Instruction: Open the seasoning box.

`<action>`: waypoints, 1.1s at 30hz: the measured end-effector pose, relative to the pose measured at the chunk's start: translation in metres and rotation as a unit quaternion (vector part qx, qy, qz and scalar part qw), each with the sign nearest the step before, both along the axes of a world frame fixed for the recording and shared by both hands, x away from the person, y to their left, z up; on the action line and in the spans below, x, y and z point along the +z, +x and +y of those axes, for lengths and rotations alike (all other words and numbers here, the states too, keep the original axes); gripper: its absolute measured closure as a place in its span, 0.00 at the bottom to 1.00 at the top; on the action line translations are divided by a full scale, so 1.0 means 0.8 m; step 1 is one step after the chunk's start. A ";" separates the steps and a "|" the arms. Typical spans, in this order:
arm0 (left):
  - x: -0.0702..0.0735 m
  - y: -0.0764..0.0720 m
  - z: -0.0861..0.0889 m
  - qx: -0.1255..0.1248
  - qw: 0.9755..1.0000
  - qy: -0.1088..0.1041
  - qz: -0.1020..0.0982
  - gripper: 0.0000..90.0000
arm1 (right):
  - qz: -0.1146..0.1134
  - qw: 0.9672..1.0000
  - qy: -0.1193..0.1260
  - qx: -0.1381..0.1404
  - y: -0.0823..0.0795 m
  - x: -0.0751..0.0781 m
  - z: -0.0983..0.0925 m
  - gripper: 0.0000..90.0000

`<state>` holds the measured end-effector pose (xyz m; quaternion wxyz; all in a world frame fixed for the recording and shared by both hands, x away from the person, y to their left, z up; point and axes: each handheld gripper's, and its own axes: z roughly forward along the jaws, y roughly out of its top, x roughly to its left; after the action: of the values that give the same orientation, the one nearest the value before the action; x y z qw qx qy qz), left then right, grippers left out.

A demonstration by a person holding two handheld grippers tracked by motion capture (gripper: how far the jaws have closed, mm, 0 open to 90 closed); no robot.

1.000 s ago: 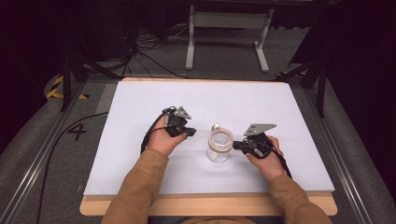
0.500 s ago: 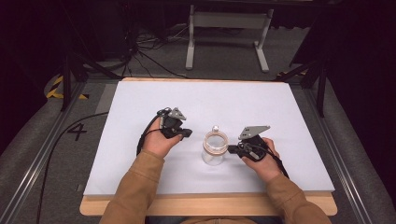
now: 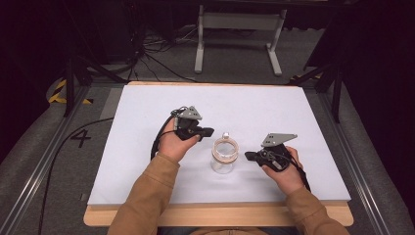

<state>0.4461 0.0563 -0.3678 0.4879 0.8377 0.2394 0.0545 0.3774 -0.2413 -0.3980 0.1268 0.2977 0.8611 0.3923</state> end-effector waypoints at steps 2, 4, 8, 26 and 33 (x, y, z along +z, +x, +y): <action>0.001 0.001 -0.005 -0.004 1.000 -0.017 -0.005 0.99 | -0.002 1.000 -0.001 0.005 -0.006 0.000 0.002 1.00; 0.002 0.002 -0.008 -0.008 1.000 -0.027 -0.007 0.99 | -0.002 1.000 -0.001 0.006 -0.008 0.000 0.003 1.00; 0.001 0.002 -0.025 -0.024 0.999 -0.035 -0.029 0.99 | -0.007 1.000 0.003 0.014 -0.020 0.003 0.002 1.00; -0.009 0.007 -0.043 -0.029 0.999 -0.020 -0.036 1.00 | -0.014 0.999 0.012 0.038 -0.039 0.009 0.016 1.00; -0.010 0.007 -0.043 -0.025 0.999 -0.023 -0.029 1.00 | -0.021 0.998 0.025 0.045 -0.040 0.017 0.023 1.00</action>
<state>0.4516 0.0216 -0.3755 0.5153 0.8297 0.2058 0.0609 0.3453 -0.2230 -0.3842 0.1194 0.2530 0.8609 0.4249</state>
